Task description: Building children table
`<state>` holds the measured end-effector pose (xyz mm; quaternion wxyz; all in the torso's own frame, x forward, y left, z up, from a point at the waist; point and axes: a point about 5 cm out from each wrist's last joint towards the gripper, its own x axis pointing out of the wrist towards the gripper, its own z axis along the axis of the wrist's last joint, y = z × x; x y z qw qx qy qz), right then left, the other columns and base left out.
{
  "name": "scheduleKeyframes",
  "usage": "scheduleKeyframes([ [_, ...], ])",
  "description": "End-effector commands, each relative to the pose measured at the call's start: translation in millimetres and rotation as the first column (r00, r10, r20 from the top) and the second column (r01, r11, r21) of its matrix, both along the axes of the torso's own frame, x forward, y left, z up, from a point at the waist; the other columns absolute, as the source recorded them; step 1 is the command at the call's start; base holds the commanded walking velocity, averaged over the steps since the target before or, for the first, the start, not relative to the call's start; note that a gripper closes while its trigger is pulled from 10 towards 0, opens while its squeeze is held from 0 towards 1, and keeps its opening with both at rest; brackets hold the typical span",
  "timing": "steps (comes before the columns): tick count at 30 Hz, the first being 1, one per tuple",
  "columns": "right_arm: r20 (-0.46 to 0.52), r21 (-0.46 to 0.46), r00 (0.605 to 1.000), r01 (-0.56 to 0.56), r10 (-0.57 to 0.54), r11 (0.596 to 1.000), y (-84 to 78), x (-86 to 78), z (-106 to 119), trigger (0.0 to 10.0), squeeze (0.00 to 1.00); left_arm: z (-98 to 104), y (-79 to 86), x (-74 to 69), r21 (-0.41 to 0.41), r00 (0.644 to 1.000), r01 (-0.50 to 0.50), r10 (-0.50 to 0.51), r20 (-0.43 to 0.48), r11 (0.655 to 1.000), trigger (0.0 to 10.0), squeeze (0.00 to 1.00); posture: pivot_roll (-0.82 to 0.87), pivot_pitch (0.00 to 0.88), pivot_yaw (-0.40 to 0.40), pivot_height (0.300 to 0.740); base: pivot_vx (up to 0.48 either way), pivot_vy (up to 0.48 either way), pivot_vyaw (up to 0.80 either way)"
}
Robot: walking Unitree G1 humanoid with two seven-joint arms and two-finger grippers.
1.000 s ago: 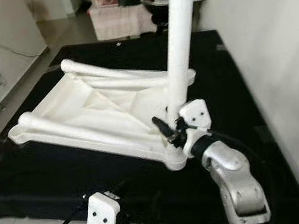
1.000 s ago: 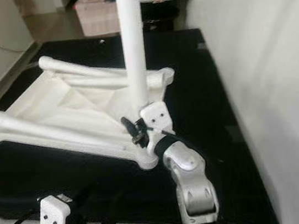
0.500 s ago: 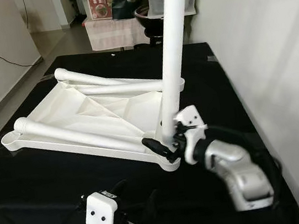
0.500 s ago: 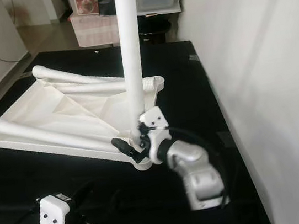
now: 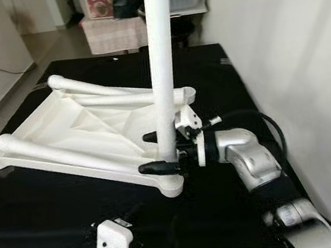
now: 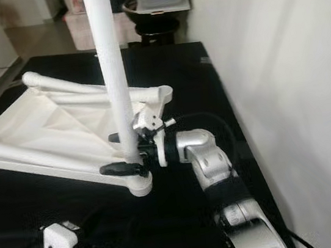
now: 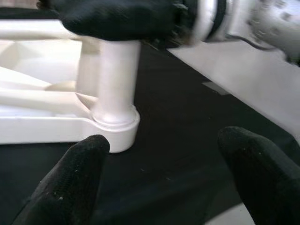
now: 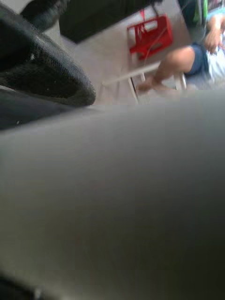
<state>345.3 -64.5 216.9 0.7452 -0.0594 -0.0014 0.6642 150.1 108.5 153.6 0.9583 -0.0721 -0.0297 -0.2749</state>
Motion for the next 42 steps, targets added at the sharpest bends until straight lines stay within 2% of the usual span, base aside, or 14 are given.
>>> scheduleKeyframes([
  [1, -0.020, -0.016, 0.997, -0.072, 0.072, 0.997, 12.5, 0.7, -2.7, 4.2, 0.00, 1.0, -0.9, -5.3, 0.022, 1.000, 0.005, -0.005, -0.005, 1.000, 10.0, 0.00, 0.12, 0.202, -0.050, 0.740, 0.000, 0.000, 0.00],
  [2, -0.025, -0.023, 0.996, -0.086, 0.085, 0.996, 12.9, 3.4, -1.6, 0.0, 0.00, 1.4, -1.4, -7.5, 0.023, 1.000, 0.008, -0.008, -0.009, 1.000, 10.0, 0.00, 0.12, 0.211, -0.051, 0.740, 0.000, 0.000, 0.00],
  [17, 0.027, -0.026, 0.997, 0.071, -0.070, 0.997, -14.1, 18.1, -6.8, 0.0, 0.00, 1.7, -4.1, -11.7, 0.026, 1.000, 0.011, -0.011, -0.018, 1.000, 10.0, 0.00, 0.10, 0.212, -0.067, 0.740, 0.000, 0.000, 0.00],
  [18, 0.014, 0.022, 0.956, 0.292, -0.293, 0.956, -32.7, 19.9, -11.6, 0.0, 0.00, 1.5, -3.2, -11.0, 0.029, 1.000, 0.006, -0.005, -0.016, 1.000, 10.0, 0.00, 0.09, 0.215, -0.077, 0.740, 0.000, 0.000, 0.00],
  [19, 0.027, 0.052, 0.790, 0.610, -0.612, 0.790, -54.5, 16.3, -20.4, 0.0, 0.00, 1.5, -1.6, -10.5, 0.032, 1.000, 0.000, 0.000, -0.013, 0.999, 10.0, 0.00, 0.09, 0.216, -0.078, 0.740, 0.000, 0.000, 0.00],
  [20, 0.027, 0.052, 0.790, 0.610, -0.612, 0.790, -54.5, 16.3, -20.4, 0.0, 0.00, 1.5, -1.6, -10.5, 0.032, 1.000, 0.000, 0.000, -0.013, 0.999, 10.0, 0.00, 0.09, 0.216, -0.078, 0.740, 0.000, 0.000, 0.00],
  [21, 0.005, 0.055, 0.518, 0.854, -0.855, 0.517, -78.2, -0.7, -32.4, 0.0, 0.00, 1.3, 0.5, -9.9, 0.036, 1.000, -0.004, 0.005, -0.011, 0.999, 10.0, 0.00, 0.07, 0.214, -0.072, 0.740, 0.000, 0.000, 0.00],
  [22, -0.031, 0.006, 0.350, 0.937, -0.936, 0.350, -91.4, -27.2, -45.8, 0.0, 0.00, 1.5, 1.9, -9.4, 0.038, 1.000, -0.007, 0.008, -0.009, 0.999, 10.0, 0.00, 0.07, 0.214, -0.068, 0.740, 0.000, 0.000, 0.00],
  [23, -0.032, -0.023, 0.293, 0.956, -0.956, 0.294, -89.7, -50.2, -52.0, 0.0, 0.00, 1.0, 3.3, -7.5, 0.041, 1.000, -0.007, 0.008, -0.007, 0.999, 10.0, 0.00, 0.05, 0.206, -0.044, 0.740, 0.000, 0.000, 0.00],
  [31, -0.018, -0.027, 0.418, 0.908, -0.908, 0.419, -65.3, -47.7, -60.7, 0.0, 0.00, -4.7, 4.3, 3.8, 0.045, 1.000, 0.018, -0.018, -0.009, 0.999, 10.0, 0.00, 0.05, 0.139, -0.039, 0.740, 0.000, 0.000, 0.00],
  [32, -0.016, -0.038, 0.422, 0.906, -0.906, 0.423, -64.0, -43.1, -62.0, 10.0, 0.00, -5.4, 4.5, 6.5, 0.046, 1.000, 0.015, -0.015, -0.006, 0.999, 10.0, 0.00, 0.04, 0.131, -0.042, 0.740, 0.000, 0.000, 0.00],
  [36, -0.060, -0.064, 0.408, 0.909, -0.911, 0.412, -54.9, -46.6, -56.6, 10.0, 0.00, -6.1, 7.3, 12.2, 0.043, 1.000, -0.023, 0.023, 0.010, 0.999, 10.0, 0.00, 0.04, 0.113, -0.044, 0.740, 0.000, 0.000, 0.00],
  [37, -0.069, -0.063, 0.420, 0.903, -0.905, 0.424, -57.0, -47.8, -53.6, 10.0, 1.00, -6.2, 8.1, 14.2, 0.042, 0.999, -0.033, 0.032, 0.015, 0.999, 10.0, 0.00, 0.04, 0.104, -0.047, 0.740, 0.000, 0.000, 0.00],
  [42, -0.078, -0.023, 0.453, 0.890, -0.888, 0.456, -74.5, -46.6, -44.9, 10.0, 1.00, -7.7, 8.4, 20.4, 0.041, 0.999, -0.037, 0.036, 0.022, 0.998, 10.0, 0.00, 0.02, 0.090, -0.049, 0.740, 0.000, 0.000, 0.00],
])
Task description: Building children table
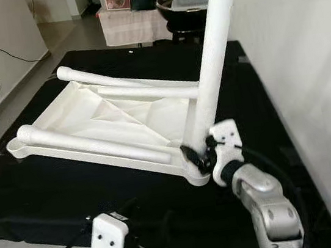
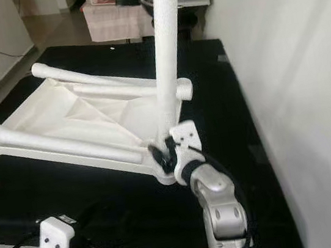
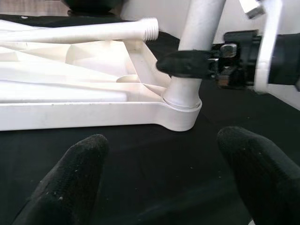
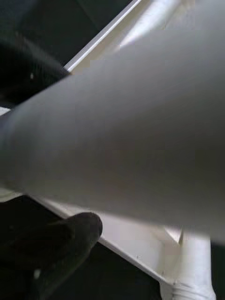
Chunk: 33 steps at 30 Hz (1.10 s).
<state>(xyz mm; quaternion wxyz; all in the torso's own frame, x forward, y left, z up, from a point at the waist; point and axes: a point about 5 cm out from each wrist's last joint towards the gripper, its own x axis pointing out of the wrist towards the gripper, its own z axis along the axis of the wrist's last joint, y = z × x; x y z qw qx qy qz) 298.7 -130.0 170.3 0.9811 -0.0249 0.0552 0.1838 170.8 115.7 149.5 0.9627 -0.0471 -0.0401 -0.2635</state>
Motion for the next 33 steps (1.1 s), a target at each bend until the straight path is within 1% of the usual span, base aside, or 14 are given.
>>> scheduleKeyframes([
  [1, 0.010, 0.026, 1.000, -0.004, 0.004, 1.000, -11.4, -0.4, 2.8, 10.0, 1.00, -3.9, 1.1, 0.4, -0.002, 1.000, -0.008, 0.008, -0.009, 1.000, 10.0, 0.00, 0.02, 0.090, -0.049, 0.740, 0.000, 0.000, 0.00],
  [7, 0.043, 0.041, 0.998, -0.041, 0.040, 0.998, -22.0, -7.5, 4.8, 10.0, 1.00, -4.4, 0.9, 2.5, -0.004, 1.000, -0.006, 0.006, -0.006, 1.000, 10.0, 0.00, 0.01, 0.083, -0.046, 0.740, 0.000, 0.000, 0.00],
  [10, 0.051, 0.036, 0.997, -0.064, 0.062, 0.997, -30.2, -22.0, 2.7, 10.0, 1.00, -4.7, 0.7, 4.2, -0.005, 1.000, -0.006, 0.006, -0.002, 1.000, 10.0, 0.00, 0.00, 0.082, -0.046, 0.740, 0.000, 0.000, 0.00],
  [11, 0.041, 0.035, 0.997, -0.073, 0.071, 0.997, -33.0, -32.5, -0.6, 10.0, 1.00, -4.8, 1.1, 5.4, -0.006, 1.000, -0.012, 0.012, 0.002, 1.000, 10.0, 0.00, -0.03, 0.082, -0.042, 0.740, 0.000, 0.000, 0.00],
  [16, 0.007, 0.044, 0.997, -0.080, 0.080, 0.996, -37.8, -47.8, -6.7, 10.0, 1.00, -5.4, 2.4, 8.9, -0.008, 1.000, -0.026, 0.026, 0.010, 1.000, 10.0, 0.00, -0.04, 0.079, -0.039, 0.740, 0.000, 0.000, 0.00],
  [19, -0.055, 0.057, 0.998, -0.020, 0.023, 0.998, -44.7, -63.8, -21.0, 10.0, 1.00, -6.6, 4.4, 13.0, 0.000, 0.999, -0.034, 0.034, 0.013, 0.999, 10.0, 0.00, -0.07, 0.067, -0.027, 0.740, 0.000, 0.000, 0.00],
  [25, -0.114, 0.082, 0.990, -0.074, 0.083, 0.994, -41.3, -79.5, -29.3, 10.0, 1.00, -7.8, 7.0, 16.3, 0.010, 0.999, -0.052, 0.051, 0.016, 0.999, 10.0, 0.00, -0.07, 0.061, -0.027, 0.740, 0.000, 0.000, 0.00],
  [26, -0.131, 0.103, 0.976, -0.160, 0.173, 0.982, -34.4, -88.0, -29.7, 10.0, 1.00, -8.1, 8.3, 17.2, 0.015, 0.998, -0.066, 0.065, 0.016, 0.998, 10.0, 0.00, -0.07, 0.056, -0.026, 0.740, 0.000, 0.000, 0.00],
  [27, -0.131, 0.103, 0.976, -0.160, 0.173, 0.982, -34.4, -88.0, -29.7, 10.0, 1.00, -8.1, 8.3, 17.2, 0.015, 0.998, -0.066, 0.065, 0.016, 0.998, 10.0, 0.00, -0.07, 0.056, -0.026, 0.740, 0.000, 0.000, 0.00],
  [28, -0.141, 0.118, 0.962, -0.220, 0.235, 0.968, -29.4, -94.2, -29.4, 10.0, 0.87, -8.3, 9.1, 17.8, 0.019, 0.997, -0.075, 0.075, 0.018, 0.997, 10.0, 0.00, -0.07, 0.056, -0.026, 0.740, 0.000, 0.000, 0.00],
  [29, -0.146, 0.142, 0.916, -0.355, 0.375, 0.924, -21.1, -107.1, -27.5, 10.0, 0.57, -9.2, 11.7, 20.0, 0.016, 0.994, -0.107, 0.107, 0.008, 0.994, 10.0, 0.00, -0.06, 0.051, -0.032, 0.740, 0.000, 0.000, 0.00],
  [30, -0.146, 0.142, 0.916, -0.355, 0.375, 0.924, -21.1, -107.1, -27.5, 10.0, 0.57, -9.2, 11.7, 20.0, 0.016, 0.994, -0.107, 0.107, 0.008, 0.994, 10.0, 0.00, -0.06, 0.051, -0.032, 0.740, 0.000, 0.000, 0.00],
  [31, -0.143, 0.176, 0.863, -0.460, 0.485, 0.870, -14.6, -117.2, -25.5, 10.0, 0.00, -10.2, 15.0, 22.7, 0.024, 0.989, -0.145, 0.145, 0.001, 0.989, 10.0, 0.00, -0.06, 0.046, -0.035, 0.740, 0.000, 0.000, 0.00],
  [33, -0.107, 0.228, 0.827, -0.521, 0.552, 0.823, -7.9, -118.1, -20.2, 10.0, 0.00, -11.7, 20.1, 26.9, 0.063, 0.977, -0.215, 0.215, 0.002, 0.975, 10.0, 0.00, -0.05, 0.040, -0.036, 0.740, 0.000, 0.000, 0.00],
])
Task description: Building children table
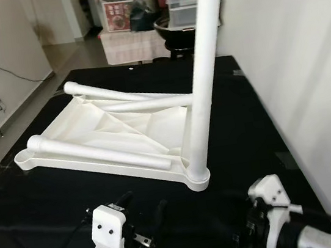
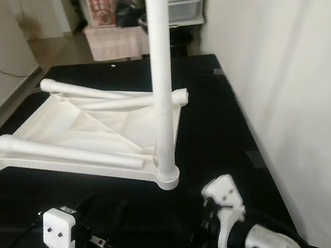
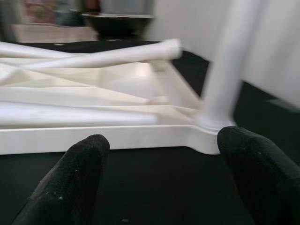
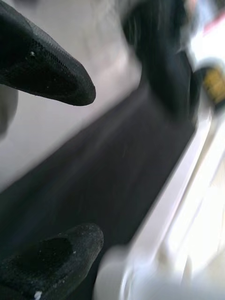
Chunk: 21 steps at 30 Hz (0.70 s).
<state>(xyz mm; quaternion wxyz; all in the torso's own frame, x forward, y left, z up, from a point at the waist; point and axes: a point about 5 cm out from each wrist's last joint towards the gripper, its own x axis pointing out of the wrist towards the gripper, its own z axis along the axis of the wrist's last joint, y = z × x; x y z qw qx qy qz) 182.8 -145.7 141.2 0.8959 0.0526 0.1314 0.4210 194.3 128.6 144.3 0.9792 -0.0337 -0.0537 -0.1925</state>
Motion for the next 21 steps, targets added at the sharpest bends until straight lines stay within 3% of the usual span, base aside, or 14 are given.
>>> scheduleKeyframes([
  [1, 0.041, 0.076, 0.996, -0.078, 0.075, 0.994, 12.1, 3.0, 10.6, 10.0, 0.00, -6.6, 10.0, 5.1, 0.066, 0.994, -0.108, 0.110, -0.028, 0.992, 10.0, 0.00, -0.05, 0.036, -0.036, 0.740, 0.000, 0.000, 0.00],
  [6, 0.087, 0.075, 0.996, -0.035, 0.029, 0.997, 20.0, 18.7, 11.1, 10.0, 0.00, -6.9, 15.4, 8.0, 0.099, 0.982, -0.187, 0.189, -0.017, 0.977, 10.0, 0.00, -0.04, 0.028, -0.039, 0.740, 0.000, 0.000, 0.00],
  [7, 0.100, 0.073, 0.994, 0.035, -0.042, 0.997, 20.0, 31.1, 9.0, 10.0, 0.00, -6.3, 17.2, 8.4, 0.109, 0.975, -0.218, 0.220, -0.006, 0.970, 10.0, 0.00, -0.03, 0.022, -0.043, 0.740, 0.000, 0.000, 0.00],
  [10, 0.105, 0.072, 0.991, 0.080, -0.088, 0.994, 20.1, 38.9, 7.9, 10.0, 0.00, -6.0, 18.4, 8.7, 0.116, 0.971, -0.239, 0.241, 0.002, 0.964, 10.0, 0.00, -0.03, 0.022, -0.043, 0.740, 0.000, 0.000, 0.00],
  [11, 0.099, 0.068, 0.982, 0.156, -0.162, 0.985, 17.4, 49.5, 4.4, 10.0, 0.00, -8.5, 20.5, 9.6, 0.135, 0.962, -0.268, 0.272, -0.011, 0.954, 10.0, 0.00, -0.01, 0.017, -0.054, 0.740, 0.000, 0.000, 0.00],
  [14, 0.093, 0.068, 0.962, 0.253, -0.258, 0.965, 11.2, 63.8, 0.6, 10.0, 0.00, -14.7, 23.8, 12.3, 0.143, 0.948, -0.305, 0.315, -0.048, 0.941, 10.0, 0.00, -0.01, 0.014, -0.054, 0.740, 0.000, 0.480, 0.00],
  [21, 0.108, 0.048, 0.943, 0.311, -0.315, 0.949, 8.4, 73.7, -1.1, 10.0, 0.00, -17.2, 24.1, 17.3, 0.144, 0.945, -0.311, 0.322, -0.061, 0.939, 10.0, 0.00, -0.01, 0.008, -0.049, 0.740, 0.000, 0.480, 0.00],
])
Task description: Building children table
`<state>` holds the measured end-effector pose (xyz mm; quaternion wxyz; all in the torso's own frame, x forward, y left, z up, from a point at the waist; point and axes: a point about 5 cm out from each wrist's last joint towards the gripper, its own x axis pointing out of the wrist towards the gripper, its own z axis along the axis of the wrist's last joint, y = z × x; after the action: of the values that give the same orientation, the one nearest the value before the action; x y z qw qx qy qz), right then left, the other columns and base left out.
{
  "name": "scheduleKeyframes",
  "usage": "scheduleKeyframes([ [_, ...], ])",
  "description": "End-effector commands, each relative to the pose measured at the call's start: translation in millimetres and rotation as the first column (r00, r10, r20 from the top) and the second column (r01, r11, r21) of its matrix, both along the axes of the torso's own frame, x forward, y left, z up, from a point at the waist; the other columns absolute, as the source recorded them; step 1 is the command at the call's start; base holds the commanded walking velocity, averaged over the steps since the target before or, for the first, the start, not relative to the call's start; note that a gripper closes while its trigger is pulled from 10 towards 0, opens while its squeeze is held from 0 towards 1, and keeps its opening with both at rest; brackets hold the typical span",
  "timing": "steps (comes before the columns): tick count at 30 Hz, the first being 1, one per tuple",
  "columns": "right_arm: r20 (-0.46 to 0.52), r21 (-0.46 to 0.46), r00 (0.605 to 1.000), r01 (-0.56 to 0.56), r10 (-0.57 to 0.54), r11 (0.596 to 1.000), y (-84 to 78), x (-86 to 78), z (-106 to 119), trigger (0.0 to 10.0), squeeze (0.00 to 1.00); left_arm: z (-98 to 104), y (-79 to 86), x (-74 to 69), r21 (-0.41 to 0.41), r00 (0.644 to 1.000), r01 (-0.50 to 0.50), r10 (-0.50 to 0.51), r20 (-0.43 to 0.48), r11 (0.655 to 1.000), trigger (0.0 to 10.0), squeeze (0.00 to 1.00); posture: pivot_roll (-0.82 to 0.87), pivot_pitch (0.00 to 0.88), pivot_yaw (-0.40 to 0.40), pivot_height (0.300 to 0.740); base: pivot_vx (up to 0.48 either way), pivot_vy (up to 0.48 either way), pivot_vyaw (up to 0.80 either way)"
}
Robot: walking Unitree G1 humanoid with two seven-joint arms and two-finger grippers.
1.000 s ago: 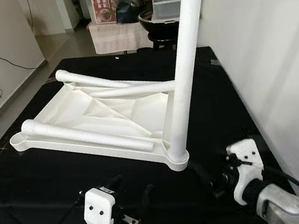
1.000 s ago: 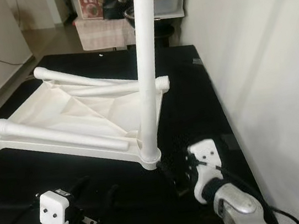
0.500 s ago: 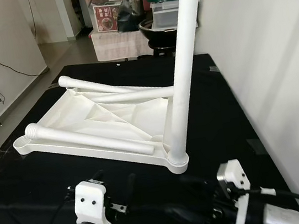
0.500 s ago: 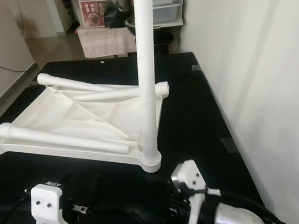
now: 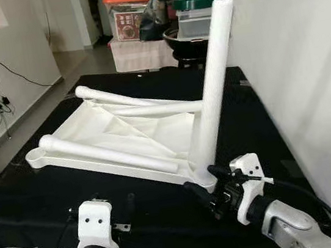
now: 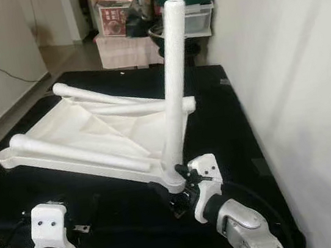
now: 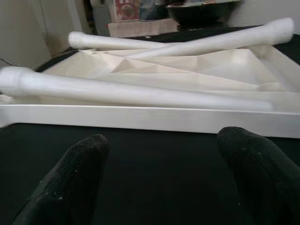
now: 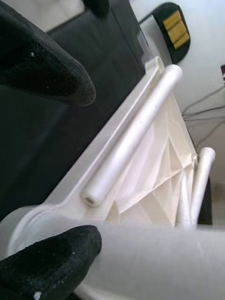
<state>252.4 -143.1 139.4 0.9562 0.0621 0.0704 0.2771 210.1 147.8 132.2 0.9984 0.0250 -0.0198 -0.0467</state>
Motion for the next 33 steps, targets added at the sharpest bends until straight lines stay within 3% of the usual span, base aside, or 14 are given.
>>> scheduleKeyframes([
  [1, 0.013, 0.004, 1.000, 0.000, 0.000, 1.000, 5.8, 4.1, 0.8, 10.0, 0.00, -5.1, 4.9, 1.6, 0.016, 0.999, -0.026, 0.027, -0.029, 1.000, 10.0, 0.00, -0.01, 0.008, -0.049, 0.740, 0.000, 0.480, 0.00],
  [14, 0.045, -0.027, 0.997, 0.071, -0.069, 0.997, 7.0, 22.1, -3.9, 10.0, 0.00, -5.8, 4.0, 5.5, -0.019, 1.000, -0.008, 0.008, -0.029, 1.000, 10.0, 0.00, -0.01, 0.010, -0.041, 0.740, 0.000, 0.480, 0.00],
  [25, 0.066, -0.041, 0.995, 0.081, -0.078, 0.996, 9.1, 29.4, -2.0, 10.0, 0.00, 0.4, 1.3, 8.0, -0.040, 0.999, 0.043, -0.042, 0.004, 0.998, 10.0, 0.00, 0.01, 0.021, -0.046, 0.740, 0.000, 0.000, 0.00],
  [33, 0.127, -0.102, 0.989, 0.090, -0.077, 0.991, 13.0, 35.2, -0.5, 10.0, 0.00, 4.7, 4.1, 15.8, -0.002, 0.999, 0.023, -0.023, 0.026, 1.000, 10.0, 0.00, 0.02, 0.012, -0.049, 0.740, 0.000, 0.000, 0.00],
])
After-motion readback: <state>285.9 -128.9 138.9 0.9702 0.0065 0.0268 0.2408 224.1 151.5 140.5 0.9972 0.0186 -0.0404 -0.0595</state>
